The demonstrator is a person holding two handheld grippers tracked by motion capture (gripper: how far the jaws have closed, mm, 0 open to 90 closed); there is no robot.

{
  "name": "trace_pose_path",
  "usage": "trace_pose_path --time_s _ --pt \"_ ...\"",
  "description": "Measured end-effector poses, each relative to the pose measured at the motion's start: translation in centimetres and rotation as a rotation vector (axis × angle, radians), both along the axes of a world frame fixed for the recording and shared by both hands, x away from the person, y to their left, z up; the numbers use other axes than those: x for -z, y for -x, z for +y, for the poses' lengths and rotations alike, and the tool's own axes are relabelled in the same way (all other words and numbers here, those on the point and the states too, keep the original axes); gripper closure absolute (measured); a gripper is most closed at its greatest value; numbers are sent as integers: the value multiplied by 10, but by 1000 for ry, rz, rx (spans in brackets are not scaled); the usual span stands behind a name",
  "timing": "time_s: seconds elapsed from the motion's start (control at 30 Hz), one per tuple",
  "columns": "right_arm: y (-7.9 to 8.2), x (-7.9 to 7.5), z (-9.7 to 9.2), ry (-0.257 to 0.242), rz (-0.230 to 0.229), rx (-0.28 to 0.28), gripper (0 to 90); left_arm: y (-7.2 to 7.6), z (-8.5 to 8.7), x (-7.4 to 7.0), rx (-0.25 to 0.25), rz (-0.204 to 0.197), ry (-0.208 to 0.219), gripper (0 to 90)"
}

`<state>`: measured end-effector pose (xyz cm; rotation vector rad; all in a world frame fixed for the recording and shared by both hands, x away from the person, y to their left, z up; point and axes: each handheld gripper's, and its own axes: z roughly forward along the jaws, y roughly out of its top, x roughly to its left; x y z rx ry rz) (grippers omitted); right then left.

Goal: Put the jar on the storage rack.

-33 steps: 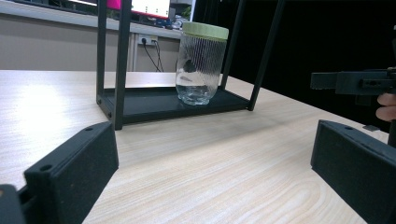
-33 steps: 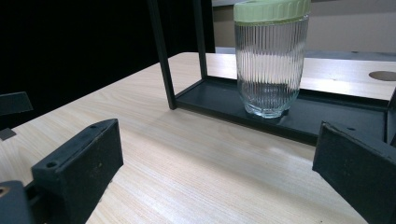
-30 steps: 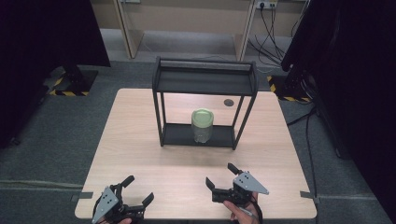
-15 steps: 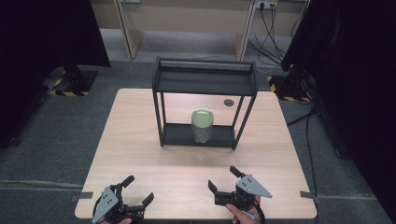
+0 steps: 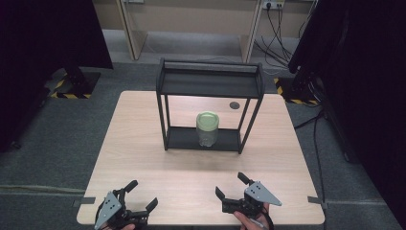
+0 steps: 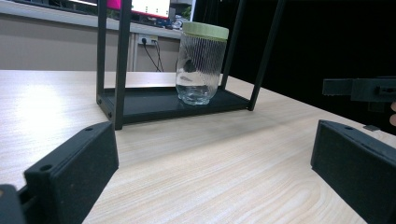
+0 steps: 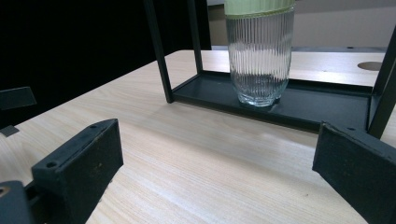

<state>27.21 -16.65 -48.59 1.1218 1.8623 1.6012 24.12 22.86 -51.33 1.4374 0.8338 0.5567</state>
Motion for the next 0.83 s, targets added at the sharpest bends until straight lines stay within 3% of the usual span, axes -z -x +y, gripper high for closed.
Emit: trace_pose_path --time_s 0.83 --pt "8 4 -9 -15 11 22 18 0 0 0 0 0 -1 0"
